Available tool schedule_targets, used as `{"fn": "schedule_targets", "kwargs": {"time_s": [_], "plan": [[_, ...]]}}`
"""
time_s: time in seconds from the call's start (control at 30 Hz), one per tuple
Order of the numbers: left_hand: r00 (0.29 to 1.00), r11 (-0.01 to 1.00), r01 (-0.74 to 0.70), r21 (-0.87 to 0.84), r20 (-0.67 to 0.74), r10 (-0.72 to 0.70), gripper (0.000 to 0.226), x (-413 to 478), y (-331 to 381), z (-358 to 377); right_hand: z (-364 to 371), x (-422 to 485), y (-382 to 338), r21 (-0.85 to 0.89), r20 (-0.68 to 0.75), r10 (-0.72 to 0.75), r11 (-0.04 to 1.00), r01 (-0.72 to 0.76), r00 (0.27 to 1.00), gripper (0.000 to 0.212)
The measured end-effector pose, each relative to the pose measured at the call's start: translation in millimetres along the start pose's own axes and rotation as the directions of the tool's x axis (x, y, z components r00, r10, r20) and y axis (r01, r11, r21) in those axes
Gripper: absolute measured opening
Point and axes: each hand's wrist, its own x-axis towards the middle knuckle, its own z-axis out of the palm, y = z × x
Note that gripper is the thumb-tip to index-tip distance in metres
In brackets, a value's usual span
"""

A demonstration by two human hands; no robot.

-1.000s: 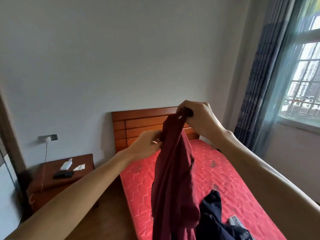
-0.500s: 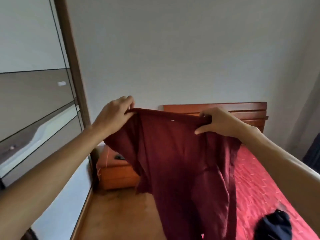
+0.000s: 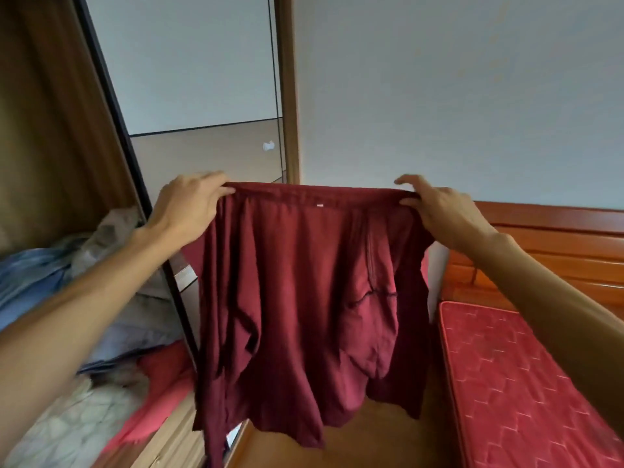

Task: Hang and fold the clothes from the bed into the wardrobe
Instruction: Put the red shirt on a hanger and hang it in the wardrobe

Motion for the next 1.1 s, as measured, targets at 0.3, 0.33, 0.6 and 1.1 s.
{"fn": "schedule_targets", "kwargs": {"time_s": [0.3,0.33,0.6,1.1], "plan": [[0.724,0.939,0.225,0.258,0.601,-0.339,0.017,-60.8,-130.8,72.2,178.9,79.6,-23.1,0.152,0.622,-0.105,0.988,0.012,0.776,0.014],[0.725,0.926,0.281,0.252,0.576,-0.377,0.019,-56.3,-135.7,70.6,189.3,96.3,-27.0,0.194,0.604,-0.138,0.981,0.023,0.785,0.017],[0.448,0.617,0.721,0.316,0.467,-0.762,0.038,-9.6,-182.2,30.3,248.9,227.1,-84.6,0.359,0.49,-0.313,0.923,0.138,0.814,0.037],[0.008,-0.096,0.953,-0.287,0.342,-0.94,0.017,26.9,-207.8,-28.4,241.7,302.0,-366.8,0.862,0.207,-0.699,0.461,0.21,0.685,0.042]]}}
